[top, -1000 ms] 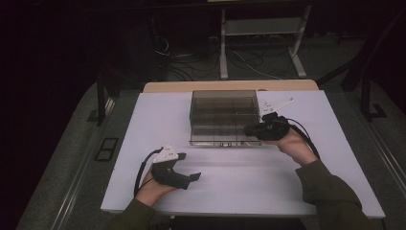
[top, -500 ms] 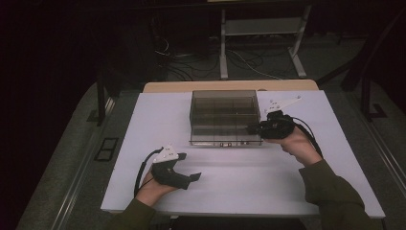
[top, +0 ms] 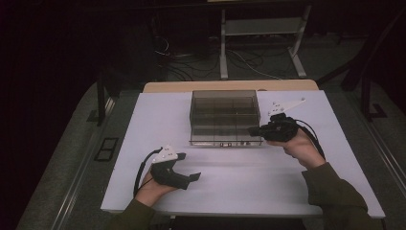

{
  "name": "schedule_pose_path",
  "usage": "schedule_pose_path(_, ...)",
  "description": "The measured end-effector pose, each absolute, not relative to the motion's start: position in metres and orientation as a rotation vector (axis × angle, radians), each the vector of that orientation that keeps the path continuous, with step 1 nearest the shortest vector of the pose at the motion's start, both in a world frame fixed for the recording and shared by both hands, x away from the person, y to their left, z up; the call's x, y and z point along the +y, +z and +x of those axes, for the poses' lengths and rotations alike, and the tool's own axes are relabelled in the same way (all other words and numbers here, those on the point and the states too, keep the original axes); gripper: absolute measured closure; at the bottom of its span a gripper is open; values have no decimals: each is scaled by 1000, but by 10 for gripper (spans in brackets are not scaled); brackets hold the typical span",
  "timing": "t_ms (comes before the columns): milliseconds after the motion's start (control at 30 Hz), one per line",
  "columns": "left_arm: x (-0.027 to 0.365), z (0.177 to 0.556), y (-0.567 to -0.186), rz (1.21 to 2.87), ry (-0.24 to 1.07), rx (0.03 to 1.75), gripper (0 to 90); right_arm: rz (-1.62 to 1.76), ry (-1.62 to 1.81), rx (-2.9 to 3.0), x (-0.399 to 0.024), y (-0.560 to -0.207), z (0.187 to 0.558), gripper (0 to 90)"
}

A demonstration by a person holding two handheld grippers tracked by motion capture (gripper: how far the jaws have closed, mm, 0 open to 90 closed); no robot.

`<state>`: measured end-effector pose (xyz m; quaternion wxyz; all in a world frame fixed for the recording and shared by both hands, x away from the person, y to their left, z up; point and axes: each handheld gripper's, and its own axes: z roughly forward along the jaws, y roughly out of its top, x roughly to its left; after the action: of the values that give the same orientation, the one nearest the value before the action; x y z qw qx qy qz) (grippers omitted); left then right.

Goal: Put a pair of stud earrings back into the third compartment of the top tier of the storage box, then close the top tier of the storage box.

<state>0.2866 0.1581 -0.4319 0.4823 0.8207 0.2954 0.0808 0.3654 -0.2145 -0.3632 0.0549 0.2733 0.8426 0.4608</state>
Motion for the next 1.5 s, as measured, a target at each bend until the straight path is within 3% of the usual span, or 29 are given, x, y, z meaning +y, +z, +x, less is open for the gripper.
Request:
schedule_pose_path(667,158,287,-431,1999,203,721,61,779,1395,2621,-194,-372,347,888)
schedule_pose_path(1500,158,287,-432,1998,198,724,61,778,1310,2660,-166,-395,349,888)
